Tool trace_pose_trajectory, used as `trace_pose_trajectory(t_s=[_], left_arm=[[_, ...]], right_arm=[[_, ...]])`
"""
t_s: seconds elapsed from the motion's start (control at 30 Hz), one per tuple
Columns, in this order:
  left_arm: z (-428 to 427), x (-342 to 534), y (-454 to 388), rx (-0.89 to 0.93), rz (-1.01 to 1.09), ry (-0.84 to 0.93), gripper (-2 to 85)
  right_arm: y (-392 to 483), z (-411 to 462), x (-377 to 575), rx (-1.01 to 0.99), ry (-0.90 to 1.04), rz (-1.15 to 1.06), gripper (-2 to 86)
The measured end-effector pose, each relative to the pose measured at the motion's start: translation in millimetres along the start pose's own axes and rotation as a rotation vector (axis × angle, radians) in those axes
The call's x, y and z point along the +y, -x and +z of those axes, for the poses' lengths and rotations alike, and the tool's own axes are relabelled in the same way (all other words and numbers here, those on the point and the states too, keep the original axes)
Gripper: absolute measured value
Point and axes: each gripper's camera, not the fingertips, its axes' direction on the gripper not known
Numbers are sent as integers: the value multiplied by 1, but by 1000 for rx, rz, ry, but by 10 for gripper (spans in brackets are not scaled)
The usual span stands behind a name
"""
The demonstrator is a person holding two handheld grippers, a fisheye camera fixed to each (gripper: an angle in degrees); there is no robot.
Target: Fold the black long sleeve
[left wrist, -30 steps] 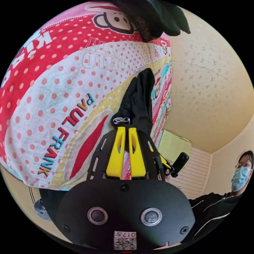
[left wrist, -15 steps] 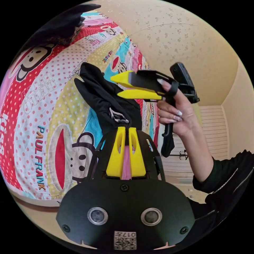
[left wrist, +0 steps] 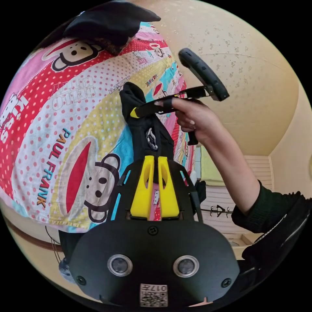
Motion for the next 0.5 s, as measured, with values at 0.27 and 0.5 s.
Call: trace_pose_trajectory(t_s=[0.27, 0.5], left_arm=[[42, -1, -78, 24, 244, 76, 10], [184, 17, -111, -14, 303, 283, -7]], right_arm=[[-140, -78, 229, -495, -502, 83, 35], [-268, 29, 357, -687, -636, 388, 38]])
